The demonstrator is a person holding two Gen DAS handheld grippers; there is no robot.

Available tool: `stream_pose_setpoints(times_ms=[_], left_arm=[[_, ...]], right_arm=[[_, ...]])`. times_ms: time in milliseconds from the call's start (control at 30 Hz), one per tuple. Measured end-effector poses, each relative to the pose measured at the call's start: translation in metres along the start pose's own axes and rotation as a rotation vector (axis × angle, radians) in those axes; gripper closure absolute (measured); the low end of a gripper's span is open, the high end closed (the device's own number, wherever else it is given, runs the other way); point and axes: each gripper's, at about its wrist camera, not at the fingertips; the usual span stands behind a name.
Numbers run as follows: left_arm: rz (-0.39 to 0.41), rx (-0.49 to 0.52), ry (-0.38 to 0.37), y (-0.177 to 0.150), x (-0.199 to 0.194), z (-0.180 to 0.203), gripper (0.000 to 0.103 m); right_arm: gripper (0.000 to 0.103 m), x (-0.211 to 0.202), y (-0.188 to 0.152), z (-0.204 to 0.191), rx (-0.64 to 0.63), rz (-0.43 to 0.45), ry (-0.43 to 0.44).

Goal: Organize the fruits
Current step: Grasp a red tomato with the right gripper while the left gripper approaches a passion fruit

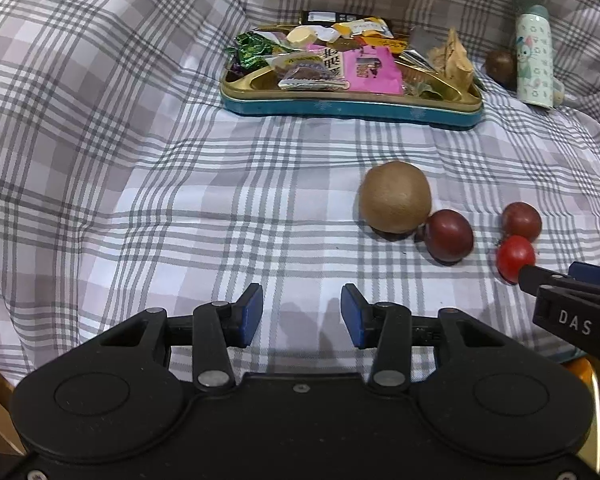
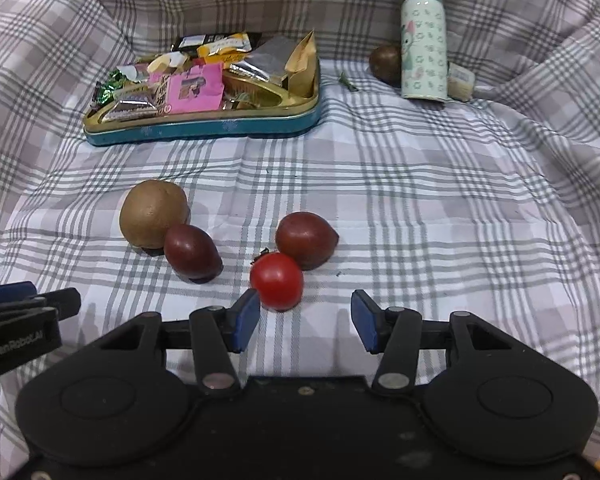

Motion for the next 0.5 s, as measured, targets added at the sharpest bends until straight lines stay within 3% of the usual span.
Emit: stream_pose_setpoints(times_ms=[500], left_arm=[[-0.012,-0.006,0.003,0.003,0.009,-0.006,0.051]], right_arm=[[0.050,0.028,0.007,-0.019,-0.040,-0.042,-0.010]])
Point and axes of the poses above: each gripper's, at about its wrist camera, not at the fingertips, and x roughly the way its jaws point, z to its right, y to its top, and after that the axes turned 11 degrees about -y, right-handed
